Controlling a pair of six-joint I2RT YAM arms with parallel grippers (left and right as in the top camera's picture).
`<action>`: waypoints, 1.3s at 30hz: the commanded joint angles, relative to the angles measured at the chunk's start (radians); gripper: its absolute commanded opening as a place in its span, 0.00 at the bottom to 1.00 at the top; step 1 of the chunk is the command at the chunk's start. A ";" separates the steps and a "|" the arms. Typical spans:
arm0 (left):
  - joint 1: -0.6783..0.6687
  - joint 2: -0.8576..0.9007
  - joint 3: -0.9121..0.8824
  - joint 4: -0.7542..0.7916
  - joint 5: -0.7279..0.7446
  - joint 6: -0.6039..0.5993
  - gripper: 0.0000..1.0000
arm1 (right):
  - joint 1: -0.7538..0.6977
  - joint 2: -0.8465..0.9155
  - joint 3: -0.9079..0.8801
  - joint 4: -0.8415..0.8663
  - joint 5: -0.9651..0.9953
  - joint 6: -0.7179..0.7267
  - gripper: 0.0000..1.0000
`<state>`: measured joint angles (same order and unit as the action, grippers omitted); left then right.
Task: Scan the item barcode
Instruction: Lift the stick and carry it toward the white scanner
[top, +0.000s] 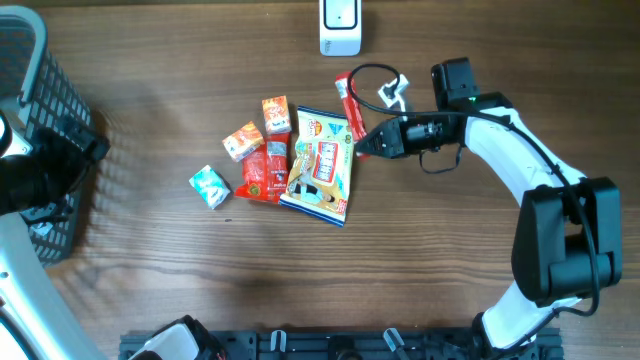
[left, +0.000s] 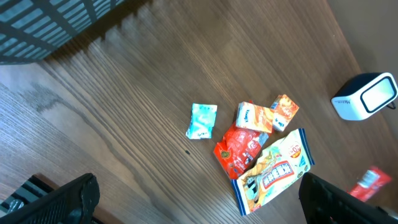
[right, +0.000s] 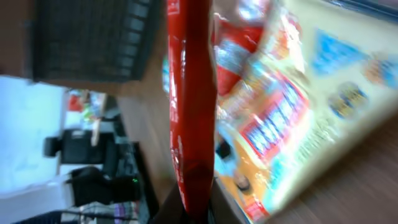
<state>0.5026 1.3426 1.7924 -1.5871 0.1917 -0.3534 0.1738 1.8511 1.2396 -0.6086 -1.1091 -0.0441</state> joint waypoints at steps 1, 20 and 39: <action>0.005 0.000 0.001 0.000 -0.003 0.006 1.00 | 0.002 -0.014 0.014 0.143 -0.328 0.068 0.04; 0.005 0.000 0.001 0.000 -0.003 0.006 1.00 | 0.002 -0.011 0.014 0.508 -0.404 0.572 0.04; 0.005 0.000 0.001 0.000 -0.003 0.005 1.00 | 0.003 -0.011 0.014 0.527 -0.227 0.597 0.04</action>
<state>0.5026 1.3426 1.7924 -1.5871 0.1917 -0.3534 0.1741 1.8511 1.2411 -0.0898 -1.3880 0.5503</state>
